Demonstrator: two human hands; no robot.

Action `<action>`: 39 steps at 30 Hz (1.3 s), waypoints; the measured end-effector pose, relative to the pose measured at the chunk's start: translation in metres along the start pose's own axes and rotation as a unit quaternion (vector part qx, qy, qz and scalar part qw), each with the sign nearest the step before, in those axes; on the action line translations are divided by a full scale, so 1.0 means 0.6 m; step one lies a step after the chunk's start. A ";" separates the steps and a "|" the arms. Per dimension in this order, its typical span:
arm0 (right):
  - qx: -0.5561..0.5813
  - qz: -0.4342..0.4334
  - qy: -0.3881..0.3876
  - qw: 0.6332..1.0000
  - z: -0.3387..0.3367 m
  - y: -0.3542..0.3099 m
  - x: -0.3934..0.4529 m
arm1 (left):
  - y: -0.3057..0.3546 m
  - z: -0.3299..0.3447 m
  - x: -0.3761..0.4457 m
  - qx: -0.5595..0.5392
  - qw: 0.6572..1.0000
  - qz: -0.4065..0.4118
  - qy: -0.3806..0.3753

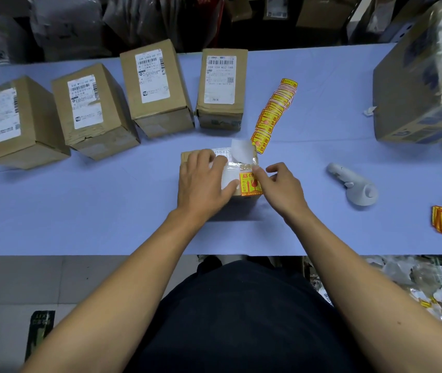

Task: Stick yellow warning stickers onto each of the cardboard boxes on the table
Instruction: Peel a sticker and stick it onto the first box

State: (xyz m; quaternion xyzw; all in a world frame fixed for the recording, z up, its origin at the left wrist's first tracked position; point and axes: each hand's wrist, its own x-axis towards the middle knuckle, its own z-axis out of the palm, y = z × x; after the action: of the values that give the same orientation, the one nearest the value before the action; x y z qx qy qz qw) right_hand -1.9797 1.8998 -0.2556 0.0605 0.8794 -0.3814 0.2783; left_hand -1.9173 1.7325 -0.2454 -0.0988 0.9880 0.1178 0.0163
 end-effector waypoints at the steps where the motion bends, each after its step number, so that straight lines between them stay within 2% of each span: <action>1: -0.006 -0.015 -0.001 1.000 0.008 -0.002 0.000 | -0.003 0.006 -0.004 -0.001 1.000 0.003 -0.011; 4: 0.014 -0.059 -0.010 0.998 0.031 0.006 -0.005 | -0.010 0.023 -0.015 -0.016 0.998 -0.025 -0.057; 10: 0.091 -0.060 -0.082 0.991 0.018 0.034 -0.014 | -0.016 0.030 -0.015 -0.038 0.998 -0.020 -0.053; 16: 0.084 -0.089 0.048 0.991 0.011 -0.040 0.036 | -0.039 0.013 -0.012 -0.158 0.985 -0.062 -0.012; 23: 0.033 -0.122 0.081 0.989 0.029 -0.072 0.074 | -0.054 0.006 0.000 -0.176 0.982 -0.068 -0.027; 28: 0.121 -0.071 0.078 0.987 0.027 -0.071 0.081 | -0.052 0.003 0.002 -0.174 0.982 -0.063 -0.028; 32: 0.224 -0.027 0.090 0.970 0.002 -0.063 0.092 | -0.053 0.003 0.002 -0.177 0.982 -0.056 -0.026; 36: 0.217 0.037 0.116 0.969 -0.029 -0.010 0.101 | -0.058 0.003 0.000 -0.170 0.984 -0.049 -0.030; 39: 0.169 0.087 0.102 0.976 -0.029 0.033 0.096 | -0.059 0.003 -0.001 -0.161 0.986 -0.041 -0.032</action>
State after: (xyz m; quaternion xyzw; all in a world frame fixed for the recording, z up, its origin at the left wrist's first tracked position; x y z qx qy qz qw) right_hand -2.0296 1.9199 -0.2893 0.2218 0.8172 -0.4907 0.2055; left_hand -1.9096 1.6993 -0.2552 -0.1367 0.9502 0.2778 0.0362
